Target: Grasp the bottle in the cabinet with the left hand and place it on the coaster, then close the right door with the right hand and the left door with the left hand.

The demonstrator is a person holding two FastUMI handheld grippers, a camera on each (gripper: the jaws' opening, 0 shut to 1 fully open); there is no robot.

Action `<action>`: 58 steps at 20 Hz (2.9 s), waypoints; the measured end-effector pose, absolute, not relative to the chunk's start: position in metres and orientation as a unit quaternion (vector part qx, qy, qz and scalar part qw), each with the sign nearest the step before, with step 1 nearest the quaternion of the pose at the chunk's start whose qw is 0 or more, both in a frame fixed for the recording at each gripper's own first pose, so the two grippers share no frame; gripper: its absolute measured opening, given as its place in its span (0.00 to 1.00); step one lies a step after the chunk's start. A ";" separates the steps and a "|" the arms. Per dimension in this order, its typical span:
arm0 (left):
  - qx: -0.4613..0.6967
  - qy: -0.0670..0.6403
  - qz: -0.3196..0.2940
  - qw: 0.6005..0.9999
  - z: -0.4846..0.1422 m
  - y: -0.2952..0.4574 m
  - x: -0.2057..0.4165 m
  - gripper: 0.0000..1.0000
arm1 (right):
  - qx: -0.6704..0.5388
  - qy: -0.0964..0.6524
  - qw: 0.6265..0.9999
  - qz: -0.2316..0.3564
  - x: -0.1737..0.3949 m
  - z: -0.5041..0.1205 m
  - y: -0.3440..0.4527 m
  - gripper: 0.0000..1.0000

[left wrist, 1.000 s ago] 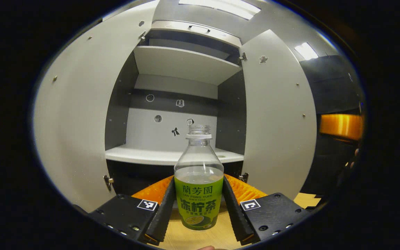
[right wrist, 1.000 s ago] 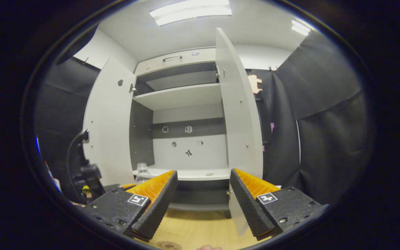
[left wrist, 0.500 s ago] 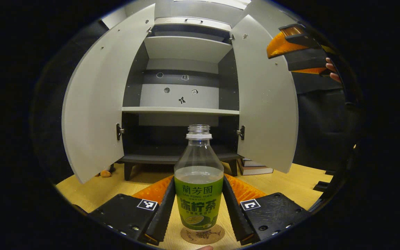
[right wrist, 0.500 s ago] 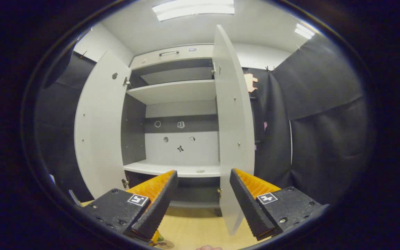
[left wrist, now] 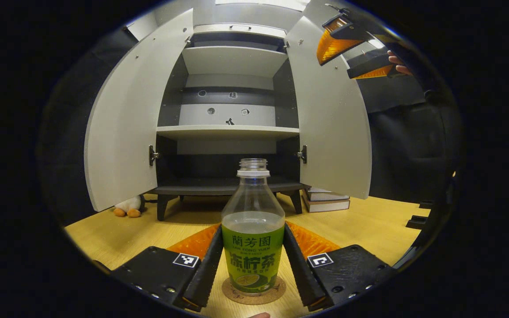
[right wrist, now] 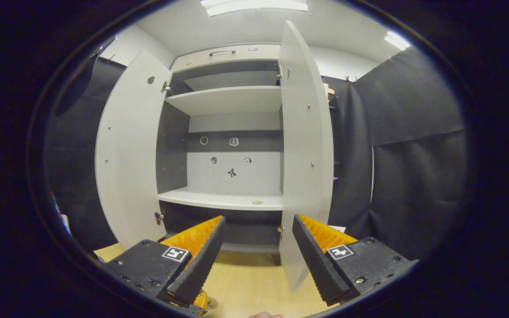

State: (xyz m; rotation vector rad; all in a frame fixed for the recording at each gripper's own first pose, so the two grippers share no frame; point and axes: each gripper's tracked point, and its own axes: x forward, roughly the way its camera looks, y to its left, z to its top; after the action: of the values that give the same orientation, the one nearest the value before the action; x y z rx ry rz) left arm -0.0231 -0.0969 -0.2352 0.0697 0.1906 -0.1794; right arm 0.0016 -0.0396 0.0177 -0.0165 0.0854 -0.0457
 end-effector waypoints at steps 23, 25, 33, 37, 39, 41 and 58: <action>-0.028 0.056 -0.054 0.997 -0.034 -0.045 0.016 0.95 | 0.039 0.016 0.999 0.016 -0.004 -0.005 -0.020 0.99; -0.034 0.050 -0.041 0.997 -0.031 -0.038 0.015 1.00 | 0.036 0.008 0.999 0.009 -0.008 0.004 -0.032 0.99; -0.016 0.042 -0.024 0.999 -0.028 -0.029 0.016 0.95 | 0.032 -0.049 0.994 -0.087 -0.013 0.108 -0.152 0.99; -0.008 0.048 -0.013 0.999 -0.035 -0.020 0.012 0.95 | 0.034 -0.076 0.985 -0.151 0.009 0.152 -0.213 0.98; -0.004 0.049 -0.009 0.999 -0.038 -0.018 0.012 0.95 | 0.032 -0.066 0.984 -0.162 0.027 0.155 -0.230 0.93; -0.003 0.049 -0.006 0.999 -0.037 -0.016 0.012 0.95 | 0.031 -0.059 0.986 -0.153 0.045 0.155 -0.230 0.99; -0.004 0.031 0.015 0.999 -0.031 0.005 0.006 0.95 | -0.037 -0.065 0.995 -0.063 0.062 0.155 -0.117 0.93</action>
State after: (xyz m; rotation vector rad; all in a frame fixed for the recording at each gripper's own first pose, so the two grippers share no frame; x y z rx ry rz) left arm 0.0064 0.0053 -0.0308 -0.0089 0.0622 0.0304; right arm 0.0617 -0.1165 0.1551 -0.0741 -0.1308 -0.1268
